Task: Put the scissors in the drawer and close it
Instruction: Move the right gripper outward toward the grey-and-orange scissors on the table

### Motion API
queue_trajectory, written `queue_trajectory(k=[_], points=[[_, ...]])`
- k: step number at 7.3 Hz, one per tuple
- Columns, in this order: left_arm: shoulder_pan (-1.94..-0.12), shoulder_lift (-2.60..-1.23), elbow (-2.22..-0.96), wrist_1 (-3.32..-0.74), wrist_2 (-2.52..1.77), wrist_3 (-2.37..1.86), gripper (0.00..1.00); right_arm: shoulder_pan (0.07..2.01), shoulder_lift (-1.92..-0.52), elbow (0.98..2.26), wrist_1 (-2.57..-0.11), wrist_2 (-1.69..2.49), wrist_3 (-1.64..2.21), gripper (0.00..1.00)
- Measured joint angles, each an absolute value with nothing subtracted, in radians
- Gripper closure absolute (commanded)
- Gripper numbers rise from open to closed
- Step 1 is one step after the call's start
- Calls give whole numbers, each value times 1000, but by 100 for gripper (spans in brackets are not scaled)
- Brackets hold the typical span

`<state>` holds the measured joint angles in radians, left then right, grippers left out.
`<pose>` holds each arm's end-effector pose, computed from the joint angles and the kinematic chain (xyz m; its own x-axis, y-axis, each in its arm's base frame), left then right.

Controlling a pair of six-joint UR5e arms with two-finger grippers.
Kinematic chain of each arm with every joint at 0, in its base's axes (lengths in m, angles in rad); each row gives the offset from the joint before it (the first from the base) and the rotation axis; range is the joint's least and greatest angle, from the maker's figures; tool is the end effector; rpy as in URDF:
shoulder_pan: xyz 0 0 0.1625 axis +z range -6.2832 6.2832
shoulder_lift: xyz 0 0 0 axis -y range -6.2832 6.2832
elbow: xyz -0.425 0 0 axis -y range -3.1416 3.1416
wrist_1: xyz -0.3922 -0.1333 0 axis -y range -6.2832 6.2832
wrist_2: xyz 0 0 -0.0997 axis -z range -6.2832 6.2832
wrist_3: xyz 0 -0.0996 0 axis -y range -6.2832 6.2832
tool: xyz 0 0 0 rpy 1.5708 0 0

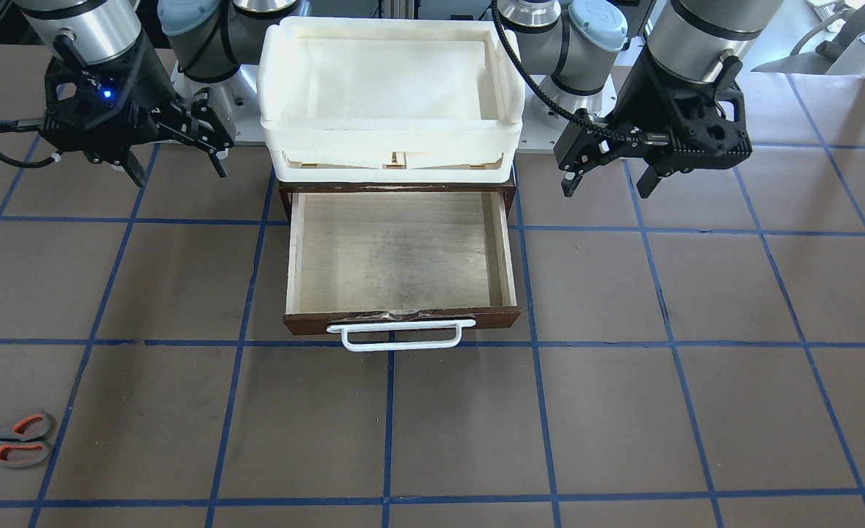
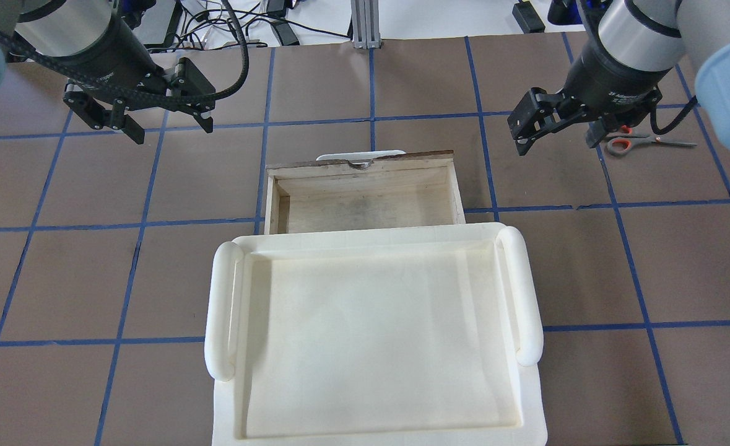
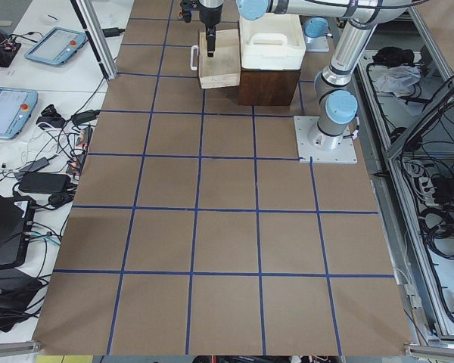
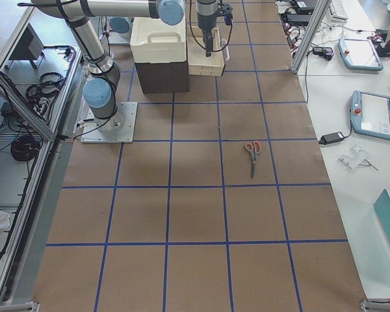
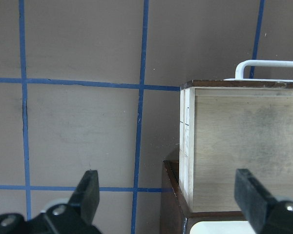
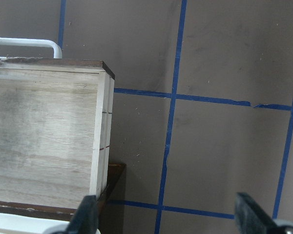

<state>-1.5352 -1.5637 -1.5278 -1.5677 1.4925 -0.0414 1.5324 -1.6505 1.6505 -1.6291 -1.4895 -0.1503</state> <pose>-0.1234 -0.4982 0.5133 -0.9941 -0.0726 0.0802 -0.0767 0.9958 -0.0499 0.1235 -0.4688 0.4929 -0.9907 -0.1162 -0.0714 -0.1113 0.9913 -0.0698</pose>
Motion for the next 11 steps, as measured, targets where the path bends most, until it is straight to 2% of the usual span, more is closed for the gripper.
queue_trajectory(k=[8, 11], points=[[-1539, -1550, -1527, -1604, 1560, -40, 0, 1516, -1637, 1653, -1638, -1524, -151, 0], [-1539, -1548, -1528, -1608, 1568, -40, 0, 1442, -1476, 1654, -1719, -1530, -201, 0]])
